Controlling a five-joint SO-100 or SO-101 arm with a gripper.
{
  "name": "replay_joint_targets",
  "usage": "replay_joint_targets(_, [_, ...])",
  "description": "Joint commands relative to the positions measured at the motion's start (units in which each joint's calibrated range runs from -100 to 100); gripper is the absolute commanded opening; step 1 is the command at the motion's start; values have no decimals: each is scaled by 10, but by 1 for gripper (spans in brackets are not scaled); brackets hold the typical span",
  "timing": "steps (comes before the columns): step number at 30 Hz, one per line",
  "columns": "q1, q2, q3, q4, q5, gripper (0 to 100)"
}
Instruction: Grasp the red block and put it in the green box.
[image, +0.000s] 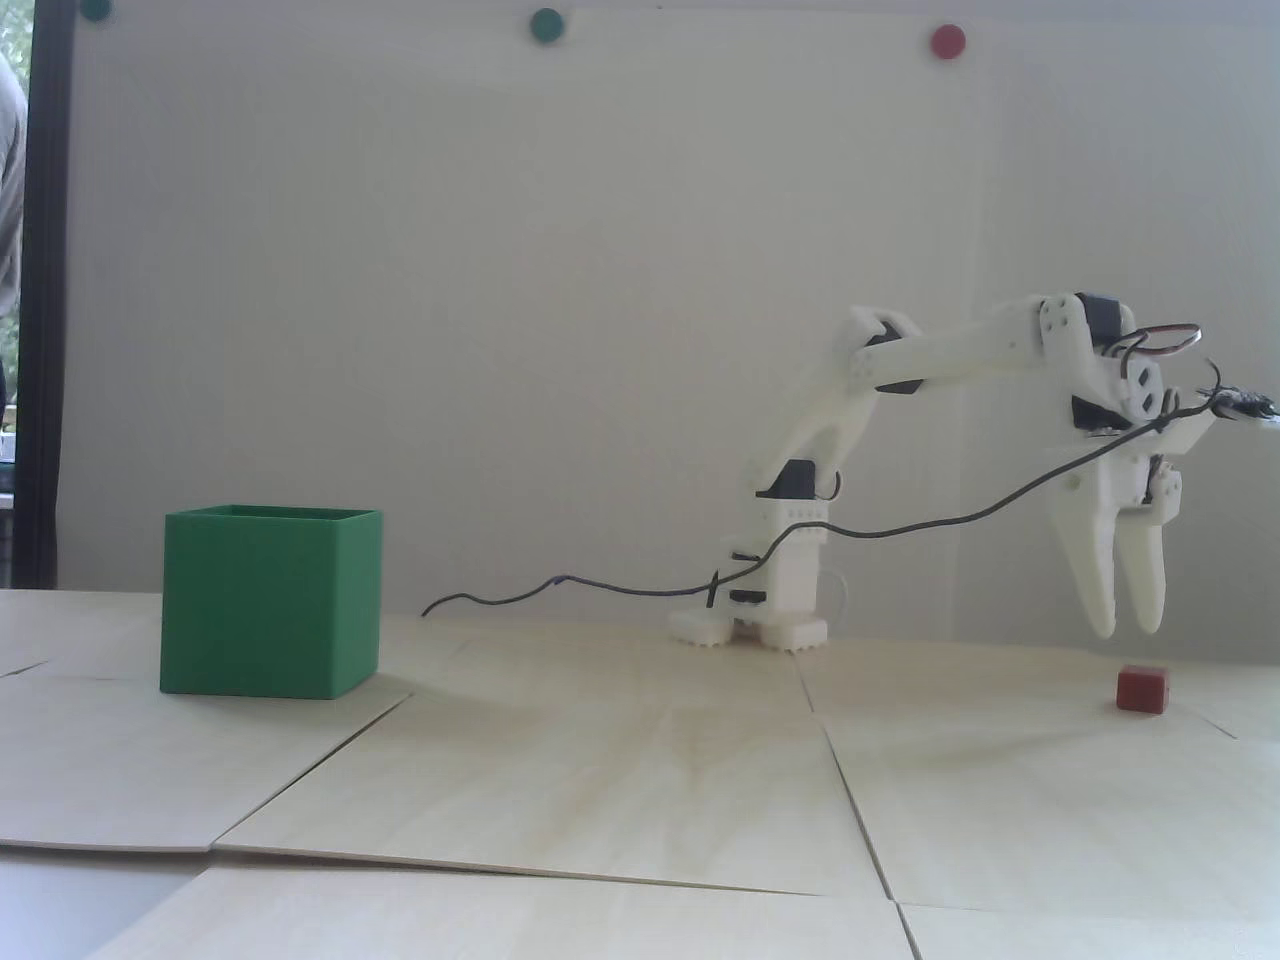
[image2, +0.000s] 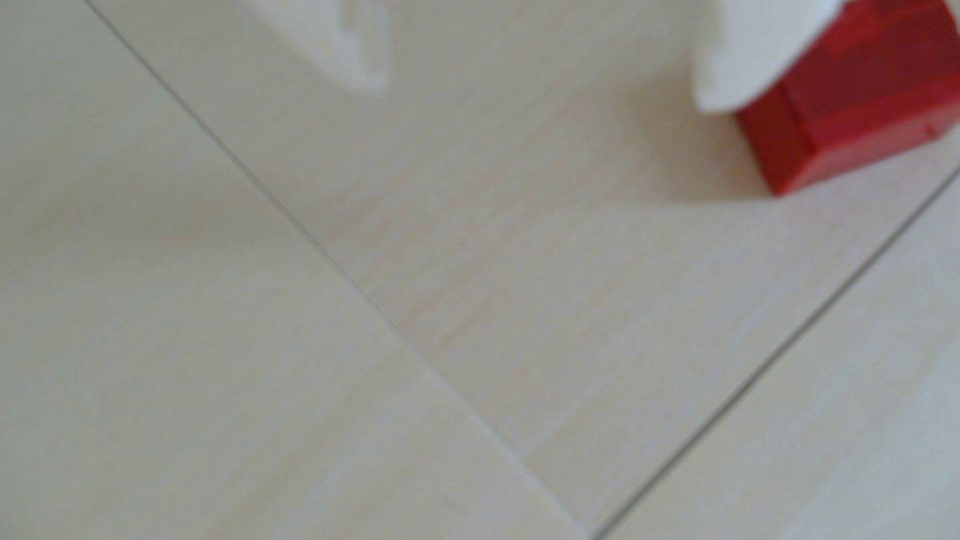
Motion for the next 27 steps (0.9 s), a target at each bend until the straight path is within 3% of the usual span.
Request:
replay_joint_targets(1, [-6,-22,-46,0,3,21])
replay_joint_targets(10, [-42,-23,-49,93,6,21])
replay_joint_targets(27, [-70,-19,-44,106,5,21])
